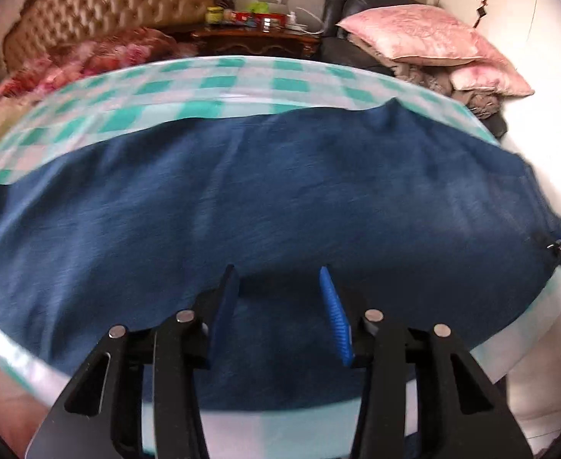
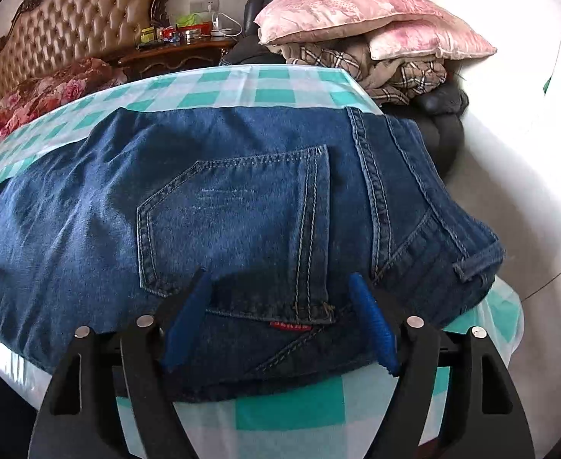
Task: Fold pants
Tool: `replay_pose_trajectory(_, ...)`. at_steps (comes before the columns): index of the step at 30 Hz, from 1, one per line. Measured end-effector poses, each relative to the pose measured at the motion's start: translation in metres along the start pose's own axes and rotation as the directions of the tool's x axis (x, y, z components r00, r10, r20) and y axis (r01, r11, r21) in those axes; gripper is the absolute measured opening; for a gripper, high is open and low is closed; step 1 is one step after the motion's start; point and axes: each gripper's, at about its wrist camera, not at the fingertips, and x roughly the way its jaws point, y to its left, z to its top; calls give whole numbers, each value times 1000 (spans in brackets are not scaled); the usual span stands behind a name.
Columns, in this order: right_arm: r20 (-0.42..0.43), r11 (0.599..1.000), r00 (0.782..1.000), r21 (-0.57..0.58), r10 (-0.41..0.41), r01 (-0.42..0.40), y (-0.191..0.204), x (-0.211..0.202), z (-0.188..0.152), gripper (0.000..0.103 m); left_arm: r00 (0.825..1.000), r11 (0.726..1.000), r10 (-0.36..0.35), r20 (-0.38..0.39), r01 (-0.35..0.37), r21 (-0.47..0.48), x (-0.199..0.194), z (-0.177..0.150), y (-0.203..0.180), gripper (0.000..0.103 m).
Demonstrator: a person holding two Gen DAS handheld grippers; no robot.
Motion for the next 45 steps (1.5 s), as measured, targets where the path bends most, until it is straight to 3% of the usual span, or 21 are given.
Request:
replay_pose_trajectory(3, 1, 1000, 1000, 26, -17, 17, -3, -1, -7, 86, 999, 999, -38, 9, 38, -2, -4, -5, 9, 44)
replay_pose_trajectory(9, 3, 998, 998, 17, -55, 55, 0, -4, -9, 86, 999, 999, -13, 53, 10, 52, -7, -10, 15, 50)
replay_pose_trajectory(12, 8, 996, 996, -3, -93, 93, 5, -5, -9, 88, 997, 999, -52, 51, 51, 4, -7, 14, 38, 49)
replay_pose_trajectory(15, -4, 995, 995, 9, -99, 99, 5, -4, -8, 88, 995, 996, -81, 62, 78, 45, 8, 54, 56, 28)
replay_pose_trajectory(18, -22, 996, 996, 30, -88, 88, 2, -4, -7, 88, 997, 990, -80, -4, 80, 112, 44, 88, 70, 27)
replay_pose_trajectory(20, -31, 996, 996, 34, -81, 82, 1, -3, -6, 88, 999, 996, 8, -32, -5, 93, 62, 98, 91, 26)
replay_pose_trajectory(21, -31, 996, 996, 32, -78, 79, 0, -3, -6, 88, 1000, 998, -16, -22, 17, 62, 63, 103, 106, 16)
replay_pose_trajectory(22, -31, 996, 997, 30, -77, 78, 1, -3, -6, 88, 999, 999, -30, -22, 31, 28, 63, 106, 120, 16)
replay_pose_trajectory(24, -35, 996, 996, 35, -78, 79, 0, -3, -6, 88, 996, 996, 91, -21, -91, 7, 65, 110, 150, 17)
replay_pose_trajectory(25, -39, 996, 996, 34, -81, 83, 1, -3, -5, 88, 996, 994, 94, -11, -94, -50, 61, 110, 174, 16)
replay_pose_trajectory(27, -64, 994, 993, 19, -102, 103, 3, -4, 1, 88, 998, 989, 52, 22, -48, -143, 48, 106, 205, 17)
replay_pose_trajectory(29, -67, 992, 990, 19, -123, 124, 6, -9, 5, 88, 996, 989, 83, 11, -81, -125, 40, 95, 227, 18)
replay_pose_trajectory(32, -38, 995, 996, 36, -87, 88, 13, -19, 11, 88, 993, 984, 118, 4, -116, -137, 36, 84, 267, 18)
replay_pose_trajectory(34, -36, 996, 996, 30, -80, 81, 22, -22, 15, 88, 966, 954, 259, -14, -258, -153, 31, 84, 293, 32)
replay_pose_trajectory(35, -32, 998, 997, 19, -65, 66, 30, -23, 18, 88, 958, 938, 286, 7, -278, -209, 22, 83, 316, 35)
replay_pose_trajectory(38, -12, 999, 1000, -22, -23, 23, 54, -30, 22, 88, 957, 903, 284, 65, -244, -354, -17, 75, 359, 35)
replay_pose_trajectory(40, 3, 998, 1000, -55, 14, -14, 72, -34, 21, 88, 952, 906, 288, 103, -236, -351, -39, 62, 360, 34)
replay_pose_trajectory(41, 5, 997, 999, -67, 41, -41, 83, -36, 19, 88, 959, 920, 262, 104, -216, -328, -47, 50, 356, 34)
replay_pose_trajectory(43, -3, 991, 995, -86, 100, -100, 101, -37, 15, 88, 967, 937, 247, 61, -222, -268, -45, 30, 348, 35)
replay_pose_trajectory(44, -14, 988, 993, -97, 121, -122, 111, -35, 14, 88, 962, 934, 270, 26, -256, -249, -40, 24, 350, 36)
replay_pose_trajectory(45, -20, 986, 991, -101, 130, -132, 118, -34, 12, 88, 943, 915, 333, -24, -329, -234, -34, 15, 353, 37)
